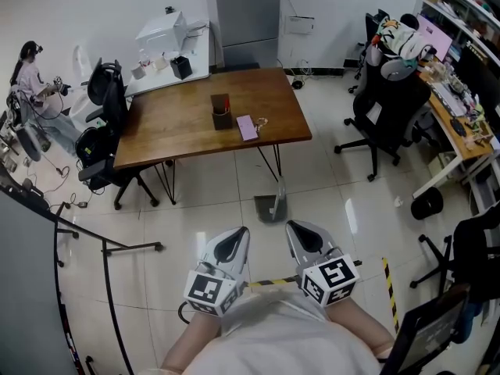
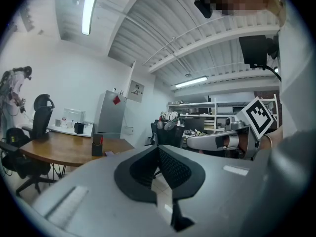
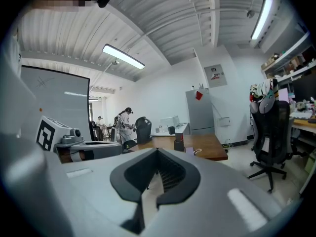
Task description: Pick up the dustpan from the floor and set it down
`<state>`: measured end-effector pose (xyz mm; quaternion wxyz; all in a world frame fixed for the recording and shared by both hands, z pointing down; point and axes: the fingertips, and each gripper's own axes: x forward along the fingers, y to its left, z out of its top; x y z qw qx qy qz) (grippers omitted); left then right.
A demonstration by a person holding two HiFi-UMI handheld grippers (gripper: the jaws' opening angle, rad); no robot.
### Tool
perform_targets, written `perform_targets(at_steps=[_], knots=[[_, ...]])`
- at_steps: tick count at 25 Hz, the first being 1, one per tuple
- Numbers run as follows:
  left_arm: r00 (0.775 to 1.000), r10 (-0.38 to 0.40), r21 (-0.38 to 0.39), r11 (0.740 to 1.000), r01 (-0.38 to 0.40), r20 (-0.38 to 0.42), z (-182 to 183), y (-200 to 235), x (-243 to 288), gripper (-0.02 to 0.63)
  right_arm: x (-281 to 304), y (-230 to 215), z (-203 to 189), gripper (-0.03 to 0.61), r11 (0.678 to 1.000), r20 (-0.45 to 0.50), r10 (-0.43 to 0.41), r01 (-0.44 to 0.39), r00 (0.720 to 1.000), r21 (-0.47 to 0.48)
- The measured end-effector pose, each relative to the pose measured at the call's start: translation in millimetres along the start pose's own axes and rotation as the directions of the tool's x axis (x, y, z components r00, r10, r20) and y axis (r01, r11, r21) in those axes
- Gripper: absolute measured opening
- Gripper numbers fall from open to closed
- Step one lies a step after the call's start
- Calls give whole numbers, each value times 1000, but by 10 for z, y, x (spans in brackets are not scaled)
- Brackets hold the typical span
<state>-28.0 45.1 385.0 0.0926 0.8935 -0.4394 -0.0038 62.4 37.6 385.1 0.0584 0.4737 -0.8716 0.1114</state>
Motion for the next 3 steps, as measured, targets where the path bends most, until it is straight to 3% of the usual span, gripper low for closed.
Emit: perform_targets(at_steps=[3], knots=[[1000, 4, -1, 1000, -4, -1, 1, 20, -13, 15, 19, 13, -9, 2, 1000, -6, 2, -2, 1000, -2]])
